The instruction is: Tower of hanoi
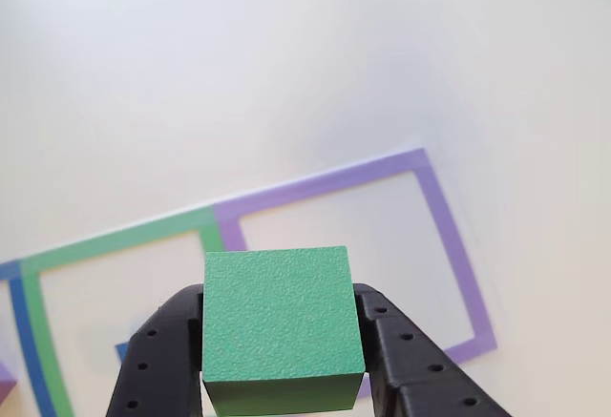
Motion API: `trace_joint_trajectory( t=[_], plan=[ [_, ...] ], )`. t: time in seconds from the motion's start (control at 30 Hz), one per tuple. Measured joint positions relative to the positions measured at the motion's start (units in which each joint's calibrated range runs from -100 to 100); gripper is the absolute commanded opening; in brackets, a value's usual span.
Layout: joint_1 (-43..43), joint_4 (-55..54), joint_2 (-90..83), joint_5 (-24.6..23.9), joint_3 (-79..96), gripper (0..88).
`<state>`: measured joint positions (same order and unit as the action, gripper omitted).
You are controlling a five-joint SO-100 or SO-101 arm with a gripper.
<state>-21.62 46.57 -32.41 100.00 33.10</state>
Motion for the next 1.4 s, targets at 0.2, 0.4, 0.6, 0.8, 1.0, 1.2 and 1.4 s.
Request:
trace_joint_trajectory(
  t=[0.2, 0.4, 0.6, 0.8, 1.0, 1.2, 1.4],
  plan=[
    [7.19, 20.18, -3.53, 0.00, -13.67, 5.4],
    [15.18, 33.49, -4.71, 0.00, -24.94, 5.5],
    [20.07, 40.11, -7.23, 0.00, -31.90, 5.6],
    [24.56, 43.78, -9.42, 0.00, -32.59, 5.7],
    [28.86, 38.76, -11.18, -0.38, -23.39, 5.8],
    [31.95, 21.45, -11.94, -0.38, -6.36, 5.8],
    [35.05, 0.32, -11.94, 0.00, 11.61, 5.9]
  ],
)
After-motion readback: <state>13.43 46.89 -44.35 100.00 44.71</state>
